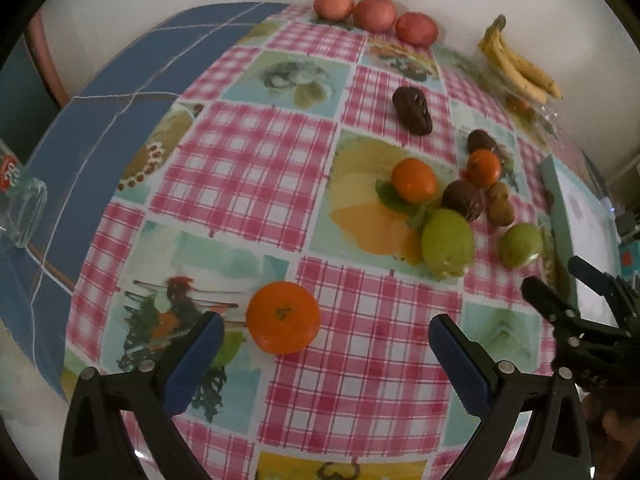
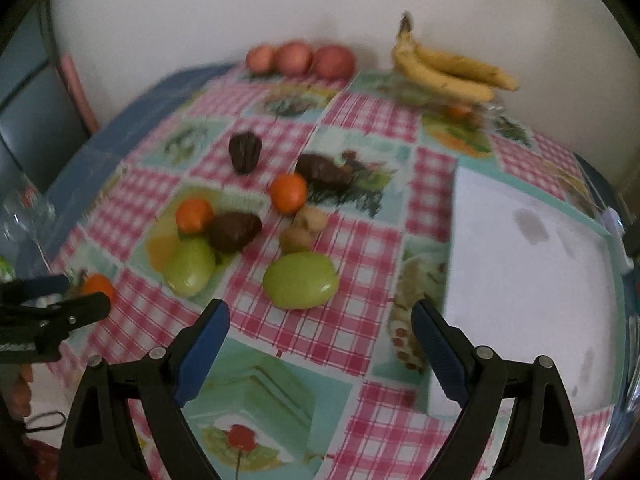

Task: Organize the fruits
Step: 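Grasp the orange with the left tool while the right tool grasps the green pear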

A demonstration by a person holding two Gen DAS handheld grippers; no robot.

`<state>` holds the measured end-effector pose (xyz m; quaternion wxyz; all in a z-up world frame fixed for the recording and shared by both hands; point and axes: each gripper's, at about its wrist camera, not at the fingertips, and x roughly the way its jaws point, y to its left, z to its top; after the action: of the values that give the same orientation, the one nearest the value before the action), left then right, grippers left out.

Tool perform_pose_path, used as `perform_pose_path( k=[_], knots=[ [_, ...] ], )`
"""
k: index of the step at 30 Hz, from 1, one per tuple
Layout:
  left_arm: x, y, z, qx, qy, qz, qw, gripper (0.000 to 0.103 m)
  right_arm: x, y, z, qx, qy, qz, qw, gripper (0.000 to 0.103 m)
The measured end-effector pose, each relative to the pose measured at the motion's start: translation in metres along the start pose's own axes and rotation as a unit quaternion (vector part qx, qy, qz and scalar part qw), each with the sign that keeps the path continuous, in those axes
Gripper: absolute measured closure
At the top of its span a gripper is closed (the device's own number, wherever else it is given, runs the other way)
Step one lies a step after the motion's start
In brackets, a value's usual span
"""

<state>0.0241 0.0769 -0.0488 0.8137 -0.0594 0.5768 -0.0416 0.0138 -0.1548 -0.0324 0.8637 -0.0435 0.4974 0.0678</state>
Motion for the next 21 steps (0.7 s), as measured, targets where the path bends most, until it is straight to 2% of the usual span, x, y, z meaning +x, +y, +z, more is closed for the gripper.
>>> perform_pose_path(
  k=[4, 10, 12, 15, 18, 21],
  knots=[
    [0.012, 0.004, -0.003, 0.005, 0.004, 0.021, 0.9998, 0.000, 0.023, 0.010, -0.003, -0.033, 0.027, -0.010, 0.999, 0.011],
    [0.026, 0.013, -0.006, 0.003, 0.006, 0.046, 0.9989, 0.000, 0.044, 0.020, -0.008, -0.070, 0.044, -0.023, 0.996, 0.011],
    [0.028, 0.014, -0.008, 0.002, 0.002, 0.063, 0.9980, 0.000, 0.048, 0.017, -0.006, -0.055, 0.040, -0.009, 0.998, 0.010],
    [0.029, 0.016, -0.010, -0.005, -0.011, 0.068, 0.9976, 0.000, 0.055, 0.007, -0.003, -0.021, 0.048, 0.006, 0.999, 0.007],
    [0.029, 0.017, -0.015, -0.006, -0.024, 0.070, 0.9972, 0.000, 0.057, 0.008, -0.004, -0.023, 0.043, 0.013, 0.999, 0.000],
    [0.029, 0.015, -0.021, -0.002, -0.040, 0.070, 0.9968, 0.000, 0.056, 0.009, -0.005, -0.018, 0.029, 0.013, 0.999, 0.000]
  ],
)
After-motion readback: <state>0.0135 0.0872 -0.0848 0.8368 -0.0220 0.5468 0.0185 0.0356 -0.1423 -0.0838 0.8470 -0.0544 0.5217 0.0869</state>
